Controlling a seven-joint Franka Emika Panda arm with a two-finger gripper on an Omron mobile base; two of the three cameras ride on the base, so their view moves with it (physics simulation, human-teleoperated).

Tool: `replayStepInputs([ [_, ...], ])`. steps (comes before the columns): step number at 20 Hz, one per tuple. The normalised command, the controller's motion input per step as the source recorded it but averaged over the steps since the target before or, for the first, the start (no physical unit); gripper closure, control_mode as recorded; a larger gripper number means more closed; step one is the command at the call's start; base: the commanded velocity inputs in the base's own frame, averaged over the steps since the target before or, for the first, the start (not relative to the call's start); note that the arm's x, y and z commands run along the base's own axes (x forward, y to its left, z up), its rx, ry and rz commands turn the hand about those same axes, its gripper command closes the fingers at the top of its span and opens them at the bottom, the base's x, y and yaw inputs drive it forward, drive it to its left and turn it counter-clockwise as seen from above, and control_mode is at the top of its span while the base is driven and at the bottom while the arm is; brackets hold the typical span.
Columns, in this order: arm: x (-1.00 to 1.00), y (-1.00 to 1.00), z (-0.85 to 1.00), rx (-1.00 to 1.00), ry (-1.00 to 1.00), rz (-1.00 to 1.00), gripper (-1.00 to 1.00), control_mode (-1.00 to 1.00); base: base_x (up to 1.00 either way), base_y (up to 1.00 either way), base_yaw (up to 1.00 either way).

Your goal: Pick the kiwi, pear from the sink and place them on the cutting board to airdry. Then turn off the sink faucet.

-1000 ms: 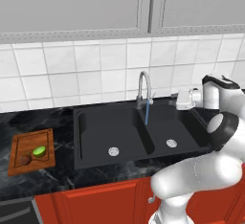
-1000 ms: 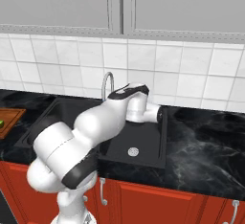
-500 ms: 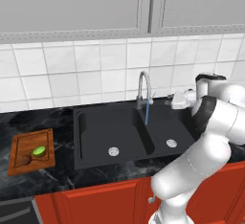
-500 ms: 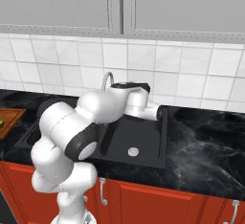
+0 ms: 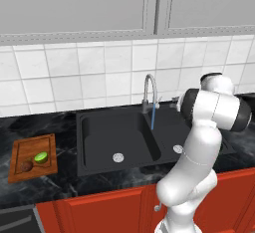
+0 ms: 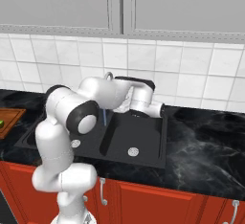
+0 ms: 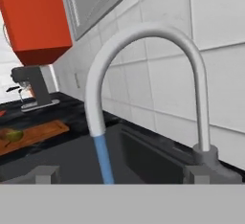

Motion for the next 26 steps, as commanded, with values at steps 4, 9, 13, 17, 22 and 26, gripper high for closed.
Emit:
replayStepInputs([
  [4, 0.28, -0.12, -0.07, 0.03, 0.0, 0.05, -1.0, -1.0, 0.0, 0.0, 0.0],
  [9, 0.28, -0.01, -0.09, 0.02, 0.0, 0.05, -1.0, -1.0, 0.0, 0.0, 0.0],
  [13, 0.32, 0.0, -0.11, 0.01, 0.0, 0.04, -1.0, -1.0, 0.0, 0.0, 0.0],
  [17, 0.35, 0.0, -0.1, 0.0, 0.0, 0.03, -1.0, -1.0, 0.0, 0.0, 0.0],
  [22, 0.38, 0.0, -0.11, 0.0, 0.0, 0.02, -1.0, -1.0, 0.0, 0.0, 0.0],
  [26, 0.32, 0.0, -0.19, 0.0, 0.0, 0.01, -1.0, -1.0, 0.0, 0.0, 0.0],
])
